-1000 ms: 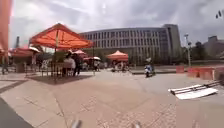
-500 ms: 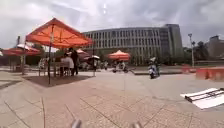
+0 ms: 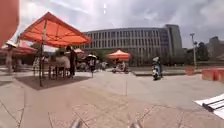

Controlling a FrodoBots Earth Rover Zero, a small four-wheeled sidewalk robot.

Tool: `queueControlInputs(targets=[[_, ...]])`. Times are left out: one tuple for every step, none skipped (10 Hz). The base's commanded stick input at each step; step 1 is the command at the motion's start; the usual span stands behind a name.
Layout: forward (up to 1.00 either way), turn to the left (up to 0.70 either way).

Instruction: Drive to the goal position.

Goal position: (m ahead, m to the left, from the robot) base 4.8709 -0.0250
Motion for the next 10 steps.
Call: queueControlInputs(targets=[[0.85, -0.01], [0.85, -0.01], [0.85, -0.02], [0.85, -0.27], [0.85, -0.34], [0.85, -0.15], [0.85, -0.01], [0.85, -0.01], [0.85, -0.01], [0.85, -0.01]])
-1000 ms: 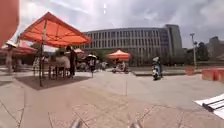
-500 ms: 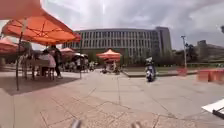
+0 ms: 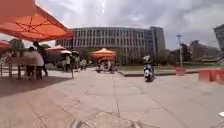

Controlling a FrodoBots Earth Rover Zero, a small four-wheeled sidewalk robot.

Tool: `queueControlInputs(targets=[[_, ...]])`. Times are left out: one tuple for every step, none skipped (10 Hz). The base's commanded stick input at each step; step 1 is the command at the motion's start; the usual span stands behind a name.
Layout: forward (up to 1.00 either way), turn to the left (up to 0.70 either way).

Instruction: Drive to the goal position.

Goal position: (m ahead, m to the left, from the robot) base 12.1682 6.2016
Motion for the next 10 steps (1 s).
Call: queueControlInputs(targets=[[0.85, -0.01], [0.85, -0.01], [0.85, -0.01], [0.85, -0.01], [0.85, -0.01], [0.85, -0.01], [0.85, -0.01], [0.85, -0.01], [0.85, -0.01], [0.85, -0.01]])
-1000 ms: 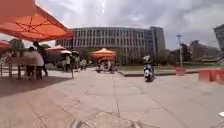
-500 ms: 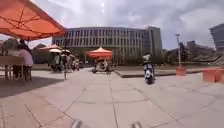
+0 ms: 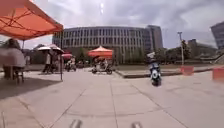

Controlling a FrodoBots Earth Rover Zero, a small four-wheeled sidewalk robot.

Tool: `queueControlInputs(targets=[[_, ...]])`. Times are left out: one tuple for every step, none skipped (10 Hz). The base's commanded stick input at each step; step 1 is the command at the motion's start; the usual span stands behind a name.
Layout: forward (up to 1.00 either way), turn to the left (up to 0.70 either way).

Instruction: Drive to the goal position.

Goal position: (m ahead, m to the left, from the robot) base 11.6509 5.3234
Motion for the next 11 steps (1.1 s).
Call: queueControlInputs(targets=[[0.85, -0.01], [0.85, -0.01], [0.85, -0.01], [0.85, -0.03], [0.85, -0.03], [0.85, -0.16], [0.85, -0.28], [0.85, -0.21], [0.85, -0.01], [0.85, -0.01], [0.85, -0.01]])
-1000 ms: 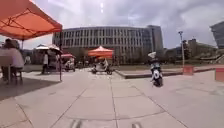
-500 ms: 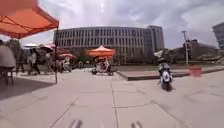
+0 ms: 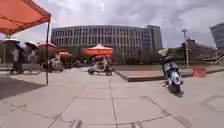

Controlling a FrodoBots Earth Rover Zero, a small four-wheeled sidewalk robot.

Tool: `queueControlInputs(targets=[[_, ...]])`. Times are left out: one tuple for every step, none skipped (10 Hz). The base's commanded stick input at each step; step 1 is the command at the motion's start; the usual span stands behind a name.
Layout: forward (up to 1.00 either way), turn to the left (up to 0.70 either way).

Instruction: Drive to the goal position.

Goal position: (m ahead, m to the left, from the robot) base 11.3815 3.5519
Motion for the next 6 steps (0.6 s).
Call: queueControlInputs(targets=[[0.85, -0.01], [0.85, 0.01], [0.85, 0.06], [0.85, 0.33], [0.85, 0.33], [0.85, 0.33]])
